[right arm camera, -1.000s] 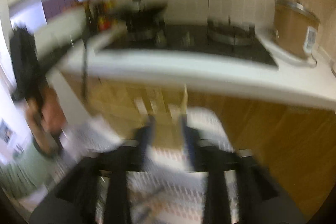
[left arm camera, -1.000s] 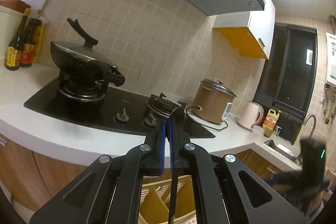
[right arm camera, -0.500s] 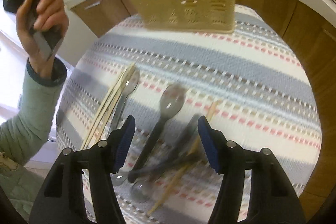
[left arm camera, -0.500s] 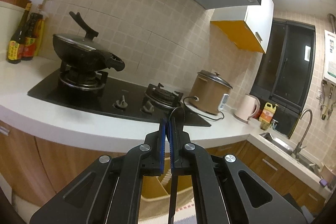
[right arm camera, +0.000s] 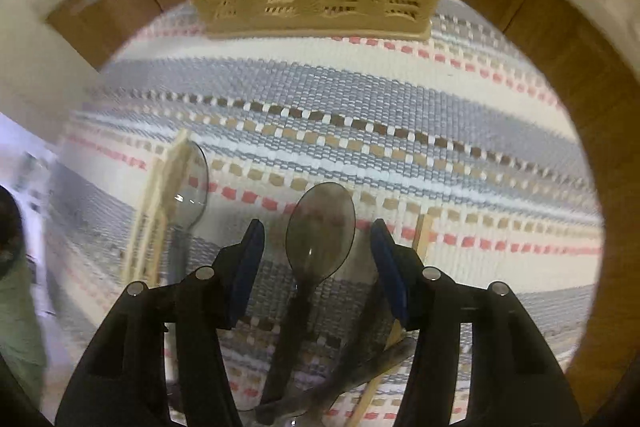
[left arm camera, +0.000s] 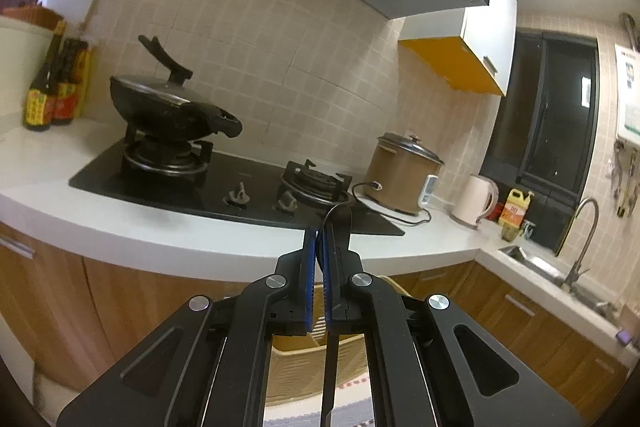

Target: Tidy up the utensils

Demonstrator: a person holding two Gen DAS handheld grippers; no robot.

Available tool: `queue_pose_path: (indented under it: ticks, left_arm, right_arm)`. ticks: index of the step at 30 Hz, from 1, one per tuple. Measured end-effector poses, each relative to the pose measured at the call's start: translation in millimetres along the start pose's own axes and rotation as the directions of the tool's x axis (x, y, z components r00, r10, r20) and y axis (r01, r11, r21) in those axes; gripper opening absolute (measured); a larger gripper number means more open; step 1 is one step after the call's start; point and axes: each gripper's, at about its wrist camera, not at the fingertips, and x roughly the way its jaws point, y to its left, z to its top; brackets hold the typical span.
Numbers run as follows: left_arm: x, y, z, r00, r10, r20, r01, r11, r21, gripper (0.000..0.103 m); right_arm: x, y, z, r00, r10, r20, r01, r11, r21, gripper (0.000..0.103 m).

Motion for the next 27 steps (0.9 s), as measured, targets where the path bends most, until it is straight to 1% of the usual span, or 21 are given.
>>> queue_pose_path:
  ticks: [2,7,10,12,14,16,17,18,19,20,22,23,24,25,27]
  left_arm:
    - [-1,-1,-4,1.0,0.01,0.004,-0.01,1.0,0.009,0.001]
    - [1,-1,-7,1.0,0.014,-0.004,-0.014,1.0,0.015,0.001]
    - [0,-1,-6,1.0,0.016,-0.003,-0.016,1.0,0.016,0.001]
    - [-1,-1,-6,1.0,0.017,0.001,-0.017,1.0,0.018,0.001]
    - [-1,-2,-4,1.0,0.013,0.008,-0.013,1.0,0.02,0.001]
    - [-1,-3,-1,1.0,0.01,0.02,-0.01,1.0,0.02,0.001]
    - [-1,-5,1,1.0,0.007,0.027,-0.007,1.0,0.022,0.001]
    - [-2,-6,3,0.999,0.005,0.035,-0.005,1.0,0.024,0.001]
    - [-2,-7,5,0.999,0.002,0.041,-0.003,1.0,0.024,0.001]
    - [-2,-8,8,0.999,0.0,0.047,-0.001,1.0,0.024,0.001]
    - [0,-9,13,0.998,-0.006,0.058,0.005,1.0,0.018,0.001]
    - [1,-10,16,0.998,-0.008,0.064,0.007,1.0,0.014,0.001]
    - [2,-11,18,0.998,-0.008,0.068,0.007,1.0,0.014,0.001]
    - [5,-12,21,0.997,-0.006,0.075,0.005,1.0,0.016,0.001]
    - [11,-15,27,0.996,0.0,0.09,-0.002,1.0,0.019,0.001]
  right_arm:
    - [-2,3,1,1.0,0.004,-0.006,-0.004,1.0,0.006,0.03]
    - [-1,2,5,1.0,0.02,0.005,-0.02,1.0,0.015,0.03]
    - [-9,-4,-1,0.998,0.055,0.037,-0.055,0.998,0.02,0.029]
    - [-24,-7,-4,0.991,0.094,0.091,-0.096,0.995,0.018,0.029]
    - [-41,-9,-5,0.982,0.113,0.15,-0.116,0.993,0.01,0.029]
    - [-64,-13,-6,0.965,0.126,0.232,-0.13,0.992,0.0,0.029]
    - [-79,-15,-5,0.95,0.134,0.282,-0.139,0.99,-0.004,0.029]
    - [-86,-18,-3,0.94,0.14,0.313,-0.146,0.989,-0.005,0.029]
    - [-98,-22,0,0.922,0.149,0.358,-0.158,0.987,-0.006,0.029]
    - [-106,-25,4,0.909,0.154,0.387,-0.163,0.987,-0.008,0.029]
    - [-128,-33,13,0.869,0.16,0.468,-0.178,0.984,-0.006,0.029]
    - [-136,-36,17,0.854,0.165,0.493,-0.187,0.982,-0.005,0.029]
    - [-145,-39,23,0.833,0.174,0.526,-0.201,0.98,-0.007,0.029]
    - [-154,-42,26,0.815,0.173,0.553,-0.202,0.979,-0.009,0.029]
    - [-172,-50,41,0.782,0.148,0.606,-0.189,0.982,0.004,0.029]
